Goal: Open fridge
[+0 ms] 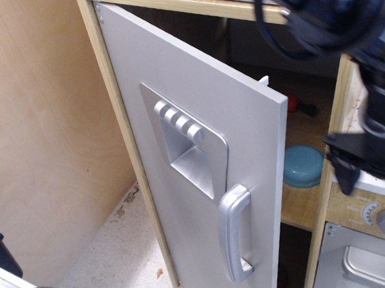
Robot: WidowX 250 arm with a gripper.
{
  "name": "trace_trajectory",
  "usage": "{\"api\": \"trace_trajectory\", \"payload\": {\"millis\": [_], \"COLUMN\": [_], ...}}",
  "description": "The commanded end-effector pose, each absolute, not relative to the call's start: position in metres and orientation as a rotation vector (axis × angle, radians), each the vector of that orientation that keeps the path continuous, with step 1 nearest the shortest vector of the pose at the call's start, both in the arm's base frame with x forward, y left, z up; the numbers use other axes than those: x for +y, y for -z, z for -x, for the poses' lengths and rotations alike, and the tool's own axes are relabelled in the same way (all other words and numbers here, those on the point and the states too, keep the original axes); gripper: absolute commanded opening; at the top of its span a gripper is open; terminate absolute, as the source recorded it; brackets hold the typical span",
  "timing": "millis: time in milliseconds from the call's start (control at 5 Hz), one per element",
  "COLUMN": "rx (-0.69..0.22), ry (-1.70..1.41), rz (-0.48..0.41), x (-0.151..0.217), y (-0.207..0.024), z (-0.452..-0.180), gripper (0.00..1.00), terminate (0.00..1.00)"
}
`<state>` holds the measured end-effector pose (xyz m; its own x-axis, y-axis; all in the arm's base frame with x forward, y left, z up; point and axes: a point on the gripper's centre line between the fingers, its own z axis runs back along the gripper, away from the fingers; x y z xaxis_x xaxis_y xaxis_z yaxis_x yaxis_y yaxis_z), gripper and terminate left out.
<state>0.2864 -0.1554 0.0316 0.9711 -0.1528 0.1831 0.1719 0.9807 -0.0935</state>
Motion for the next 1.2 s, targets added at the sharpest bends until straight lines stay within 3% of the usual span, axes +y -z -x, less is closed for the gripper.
{"api": "trace_trajectory", "payload": {"millis": [0,400,1000], "rx": [-0.180,-0.069,-0.082], "ry": [0.135,-0.062,-0.123], "rz": [0.073,-0.014,-0.084], "x": [-0.123,-0.092,-0.008], "y": [-0.056,-0.065,-0.083], "z": [-0.284,-0.239,-0.226], "gripper": [1.00,1.00,1.00], "terminate": [0.00,0.00,0.00]}}
